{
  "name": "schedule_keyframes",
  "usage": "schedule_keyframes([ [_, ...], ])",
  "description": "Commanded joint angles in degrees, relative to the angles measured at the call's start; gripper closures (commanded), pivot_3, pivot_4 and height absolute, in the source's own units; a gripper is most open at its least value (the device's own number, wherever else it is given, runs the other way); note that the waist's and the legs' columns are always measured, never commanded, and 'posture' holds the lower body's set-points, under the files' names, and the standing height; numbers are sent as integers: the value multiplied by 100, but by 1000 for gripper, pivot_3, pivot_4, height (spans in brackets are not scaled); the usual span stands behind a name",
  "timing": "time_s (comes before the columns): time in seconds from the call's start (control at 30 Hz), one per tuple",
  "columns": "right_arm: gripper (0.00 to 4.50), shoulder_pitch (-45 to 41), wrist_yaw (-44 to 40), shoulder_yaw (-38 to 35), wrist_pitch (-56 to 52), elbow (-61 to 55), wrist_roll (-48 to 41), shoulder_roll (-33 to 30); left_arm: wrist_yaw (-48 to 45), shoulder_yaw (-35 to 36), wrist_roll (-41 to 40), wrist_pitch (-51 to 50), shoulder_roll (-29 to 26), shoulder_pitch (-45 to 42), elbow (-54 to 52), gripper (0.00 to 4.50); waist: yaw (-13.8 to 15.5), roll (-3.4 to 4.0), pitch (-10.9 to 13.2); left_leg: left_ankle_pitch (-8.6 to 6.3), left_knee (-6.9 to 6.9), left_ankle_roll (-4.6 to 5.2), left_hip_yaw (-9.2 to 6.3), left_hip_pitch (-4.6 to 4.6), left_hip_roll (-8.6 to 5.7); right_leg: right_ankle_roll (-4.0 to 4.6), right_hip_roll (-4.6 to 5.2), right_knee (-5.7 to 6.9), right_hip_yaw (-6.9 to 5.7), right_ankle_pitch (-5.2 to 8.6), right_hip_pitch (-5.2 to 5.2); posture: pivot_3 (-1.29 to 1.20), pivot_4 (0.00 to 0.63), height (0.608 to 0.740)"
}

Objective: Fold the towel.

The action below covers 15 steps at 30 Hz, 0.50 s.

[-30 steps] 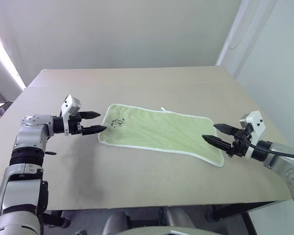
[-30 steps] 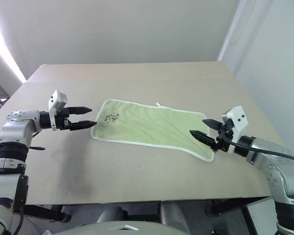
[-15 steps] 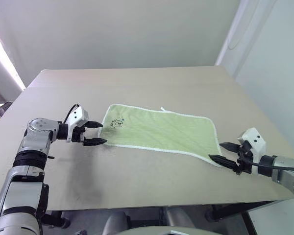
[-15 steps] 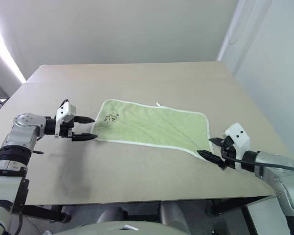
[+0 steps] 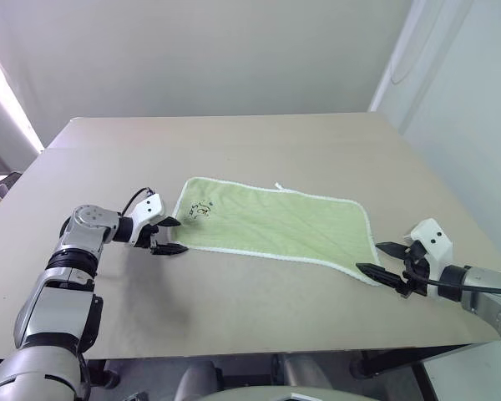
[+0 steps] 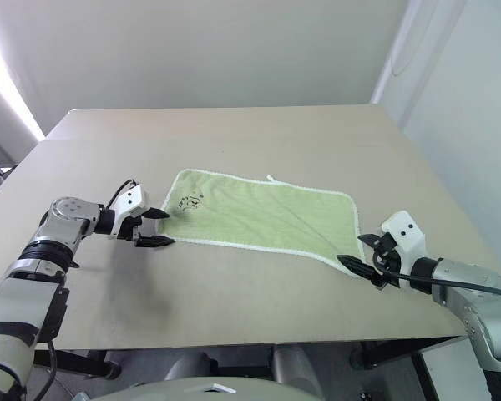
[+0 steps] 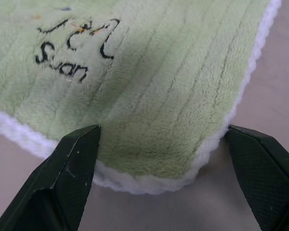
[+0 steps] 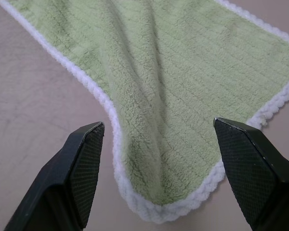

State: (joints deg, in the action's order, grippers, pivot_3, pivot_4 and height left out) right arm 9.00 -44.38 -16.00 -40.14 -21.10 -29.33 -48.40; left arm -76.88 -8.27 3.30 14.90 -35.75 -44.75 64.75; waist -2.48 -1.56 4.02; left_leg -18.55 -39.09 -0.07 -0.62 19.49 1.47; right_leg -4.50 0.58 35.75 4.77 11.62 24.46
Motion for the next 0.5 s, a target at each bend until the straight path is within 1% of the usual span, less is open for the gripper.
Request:
schedule_keyframes([
  [0.03, 673, -7, 27, -117, 7, -142, 58, -70, -105, -38, 119, 193, 5, -136, 188, 1004, -1, 0, 0, 0, 0, 0, 0, -2, 0, 0, 0, 0, 0, 0, -2, 0, 0, 712],
  [0.27, 673, 130, -71, -143, 98, -138, 204, -135, -460, 50, 43, 228, -54, -184, 208, 3478, -5, 0, -1, 0, -1, 0, 0, -6, 1, 0, 0, 2, 0, 0, -4, 0, 0, 712],
  [0.3, 673, 205, -135, -131, 183, -142, 260, -173, -452, 57, 48, 214, -71, -190, 202, 3963, -6, 0, -1, 0, 0, 0, 0, -5, 0, 0, 0, 1, 0, 0, -4, 0, 0, 712],
  [0.37, 673, 320, -256, -119, 351, -132, 343, -215, -427, 70, 49, 74, -77, -230, 204, 4471, -10, 0, -1, 0, 5, 0, 0, -2, 0, 0, 0, -4, 0, 0, -2, 0, 0, 712],
  [0.5, 673, 399, -397, -68, 531, -101, 425, -224, -665, -6, 104, -101, -162, -188, 143, 4471, -21, 0, -1, -1, 9, 0, 1, 0, 1, -1, 0, -12, 0, 0, -2, 0, 0, 712],
])
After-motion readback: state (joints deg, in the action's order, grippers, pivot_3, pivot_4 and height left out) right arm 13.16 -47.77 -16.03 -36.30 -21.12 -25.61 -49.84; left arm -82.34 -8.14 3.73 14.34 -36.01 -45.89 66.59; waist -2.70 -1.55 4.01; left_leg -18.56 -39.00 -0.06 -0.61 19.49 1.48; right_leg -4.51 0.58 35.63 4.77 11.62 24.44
